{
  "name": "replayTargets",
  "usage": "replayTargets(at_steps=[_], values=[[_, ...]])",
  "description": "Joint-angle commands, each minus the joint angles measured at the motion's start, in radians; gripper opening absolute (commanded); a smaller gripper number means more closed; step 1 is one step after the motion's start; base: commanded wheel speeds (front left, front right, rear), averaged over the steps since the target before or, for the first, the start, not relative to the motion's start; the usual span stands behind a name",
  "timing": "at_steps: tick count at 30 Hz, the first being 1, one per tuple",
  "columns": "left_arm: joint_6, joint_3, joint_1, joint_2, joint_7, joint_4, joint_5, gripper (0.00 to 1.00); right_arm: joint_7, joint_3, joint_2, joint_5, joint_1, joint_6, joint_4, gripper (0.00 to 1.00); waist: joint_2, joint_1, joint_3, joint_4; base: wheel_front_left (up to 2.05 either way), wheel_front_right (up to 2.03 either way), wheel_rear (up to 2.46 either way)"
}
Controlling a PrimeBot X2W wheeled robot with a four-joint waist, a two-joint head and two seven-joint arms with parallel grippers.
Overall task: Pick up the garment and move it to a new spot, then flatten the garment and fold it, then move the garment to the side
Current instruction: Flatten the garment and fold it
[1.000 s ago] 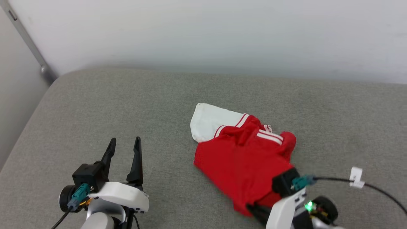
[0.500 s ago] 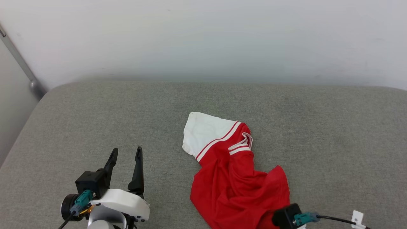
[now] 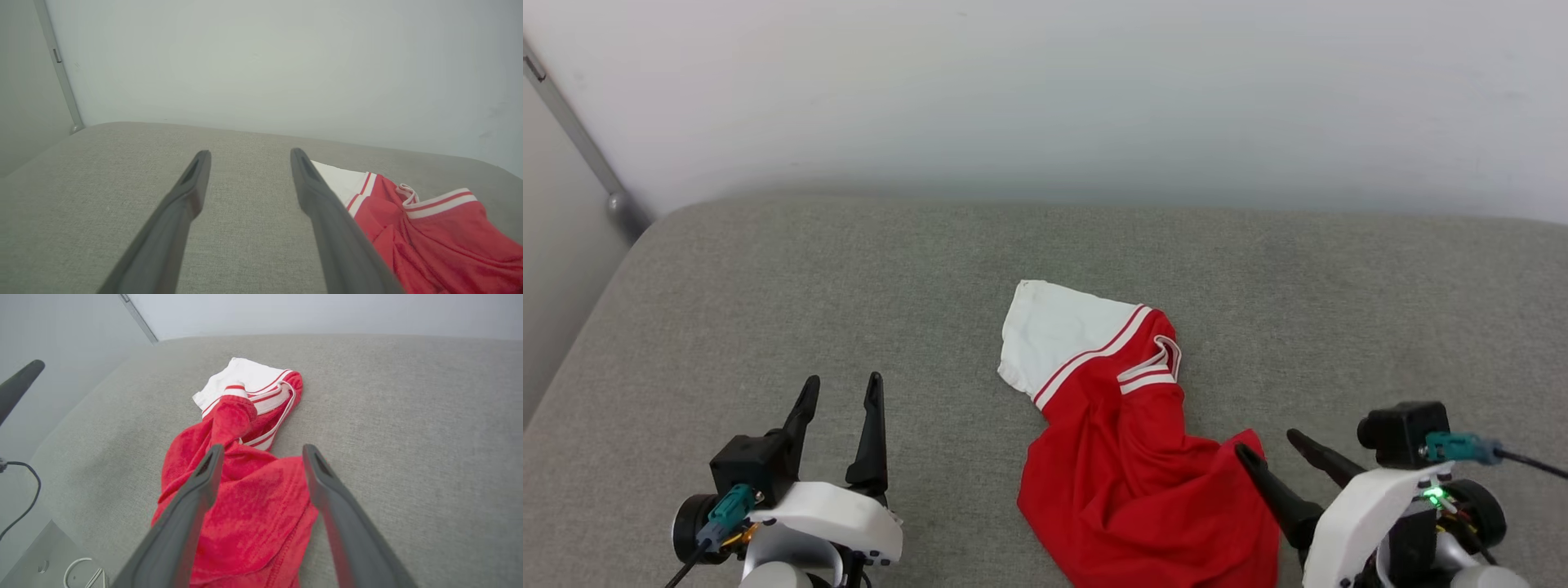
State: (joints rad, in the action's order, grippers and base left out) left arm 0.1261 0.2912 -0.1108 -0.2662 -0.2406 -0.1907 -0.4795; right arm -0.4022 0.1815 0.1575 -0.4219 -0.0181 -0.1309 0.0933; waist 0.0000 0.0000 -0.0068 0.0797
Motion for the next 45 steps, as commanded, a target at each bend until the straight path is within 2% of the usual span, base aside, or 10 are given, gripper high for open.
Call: replayTargets(at_steps=[1, 9, 18, 20, 29, 34, 42, 43, 44, 45], values=[[-0.004, 0.004, -0.019, 0.000, -0.006, 0.006, 0.001, 1.00, -0.063, -0.005, 0.037, 0.002, 0.044, 0.000, -0.032, 1.00, 0.0000, 0.0000, 0.024, 0.017, 0.00, 0.00, 0.00], [-0.021, 0.019, -0.077, 0.023, -0.015, 0.010, 0.017, 1.00, -0.278, 0.084, 0.135, -0.051, 0.184, 0.000, -0.109, 1.00, 0.0000, 0.0000, 0.126, 0.078, 0.00, 0.00, 0.00], [-0.051, 0.014, -0.131, 0.055, -0.024, -0.025, 0.028, 1.00, -0.435, 0.246, 0.215, -0.129, 0.305, 0.000, -0.193, 1.00, 0.0000, 0.0000, 0.192, 0.117, 0.00, 0.00, 0.00], [-0.054, 0.008, -0.133, 0.059, -0.025, -0.030, 0.031, 1.00, -0.450, 0.262, 0.227, -0.148, 0.320, 0.000, -0.193, 0.00, 0.0000, 0.0000, 0.193, 0.116, 0.00, 0.00, 0.00], [-0.064, -0.026, -0.118, 0.082, -0.025, -0.038, 0.054, 1.00, -0.383, 0.217, 0.281, -0.133, 0.404, 0.000, -0.146, 0.00, 0.0000, 0.0000, 0.175, 0.090, 0.00, 0.00, 0.00], [-0.082, -0.039, -0.123, 0.100, -0.025, -0.030, 0.067, 1.00, -0.330, 0.062, 0.298, -0.061, 0.439, 0.000, -0.212, 0.00, 0.0000, 0.0000, 0.190, 0.085, 0.00, 0.00, 0.00], [-0.107, -0.062, -0.142, 0.118, -0.025, -0.041, 0.089, 1.00, -0.211, -0.247, 0.226, 0.034, 0.401, 0.000, -0.417, 0.00, 0.0000, 0.0000, 0.233, 0.093, 0.00, 0.00, 0.00], [-0.110, -0.064, -0.142, 0.119, -0.025, -0.043, 0.091, 1.00, -0.185, -0.265, 0.213, 0.050, 0.396, 0.000, -0.438, 0.34, 0.0000, 0.0000, 0.236, 0.092, 0.00, 0.00, 0.00], [-0.112, -0.067, -0.141, 0.120, -0.025, -0.046, 0.092, 1.00, -0.162, -0.280, 0.198, 0.059, 0.390, 0.000, -0.457, 1.00, 0.0000, 0.0000, 0.237, 0.091, 0.00, 0.00, 0.00], [-0.114, -0.071, -0.140, 0.120, -0.025, -0.048, 0.095, 1.00, -0.136, -0.290, 0.182, 0.065, 0.384, 0.000, -0.475, 1.00, 0.0000, 0.0000, 0.238, 0.089, 0.00, 0.00, 0.00]])
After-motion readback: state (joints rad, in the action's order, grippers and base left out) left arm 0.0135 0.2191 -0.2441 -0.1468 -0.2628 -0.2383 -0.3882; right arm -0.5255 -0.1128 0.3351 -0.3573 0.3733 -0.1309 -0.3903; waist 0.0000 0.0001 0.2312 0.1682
